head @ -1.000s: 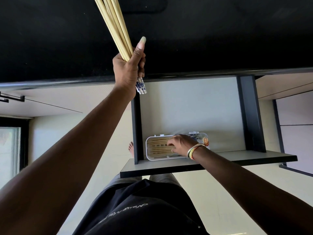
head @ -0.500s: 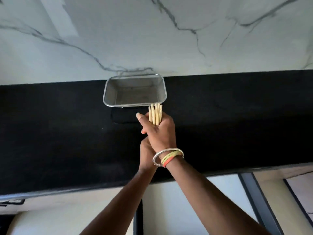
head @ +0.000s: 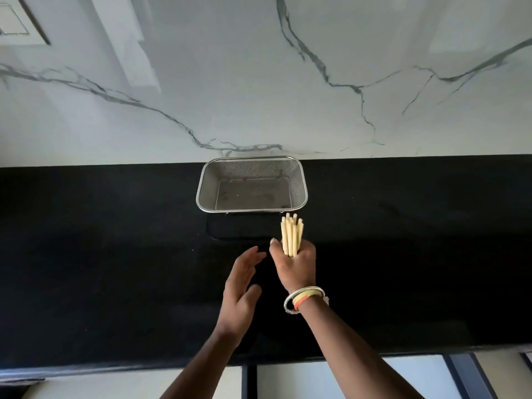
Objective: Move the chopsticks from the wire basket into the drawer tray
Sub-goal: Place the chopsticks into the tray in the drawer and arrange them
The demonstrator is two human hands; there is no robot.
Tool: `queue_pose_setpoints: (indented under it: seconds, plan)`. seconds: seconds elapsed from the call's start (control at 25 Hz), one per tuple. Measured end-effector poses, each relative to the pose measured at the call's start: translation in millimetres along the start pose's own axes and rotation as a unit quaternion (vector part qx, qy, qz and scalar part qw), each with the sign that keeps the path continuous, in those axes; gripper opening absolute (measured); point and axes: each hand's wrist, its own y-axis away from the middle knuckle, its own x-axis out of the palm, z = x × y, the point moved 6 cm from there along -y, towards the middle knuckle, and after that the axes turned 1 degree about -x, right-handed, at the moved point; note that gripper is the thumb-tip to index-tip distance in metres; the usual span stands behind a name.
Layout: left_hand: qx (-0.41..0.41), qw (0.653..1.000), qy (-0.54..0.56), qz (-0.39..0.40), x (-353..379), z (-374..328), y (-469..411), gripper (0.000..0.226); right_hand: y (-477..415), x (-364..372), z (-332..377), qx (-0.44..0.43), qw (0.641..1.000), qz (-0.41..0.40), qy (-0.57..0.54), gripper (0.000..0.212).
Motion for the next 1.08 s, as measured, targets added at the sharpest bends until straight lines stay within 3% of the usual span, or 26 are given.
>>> queue_pose_setpoints:
  seconds: [0.16, 0.32, 0.52, 0.64, 0.76, 0.84, 0.92, 0.96, 1.04, 1.08]
  plan:
    - [0.027, 0.997, 0.074, -0.011, 4, -40, -12, 0.051, 13, 8, -19, 0.053, 0.995, 0.066, 0.046, 0.033]
    - [0.011, 0.995, 0.095, -0.011, 10, -62, -21, 0.037, 25, 6, -2, 0.032, 0.974, 0.164, 0.153, 0.020]
    - [-0.018, 0.990, 0.136, -0.011, 34, -55, 34, 0.035, 73, -34, -5, 0.017, 0.915, 0.197, 0.353, 0.021]
    - [-0.064, 0.976, 0.210, -0.008, 46, -23, 105, 0.034, 131, -71, -33, 0.016, 0.889, 0.247, 0.386, 0.018]
    - [-0.134, 0.959, 0.248, 0.009, 37, 17, 175, 0.032, 195, -114, -79, 0.061, 0.810, 0.343, 0.472, 0.012]
    - [-0.177, 0.967, 0.179, 0.035, 31, 48, 208, 0.028, 229, -143, -116, 0.107, 0.741, 0.405, 0.524, 0.010]
    - [-0.157, 0.976, -0.037, 0.149, 41, 76, 231, 0.026, 255, -161, -148, 0.113, 0.673, 0.462, 0.567, 0.018]
    - [-0.117, 0.950, -0.166, 0.237, 55, 90, 243, 0.031, 265, -165, -161, 0.101, 0.648, 0.485, 0.579, 0.024]
    - [-0.033, 0.843, -0.360, 0.398, 86, 117, 274, 0.054, 281, -167, -180, 0.068, 0.621, 0.506, 0.595, 0.026]
    - [0.023, 0.799, -0.415, 0.434, 100, 129, 289, 0.061, 288, -166, -187, 0.055, 0.612, 0.513, 0.600, 0.024]
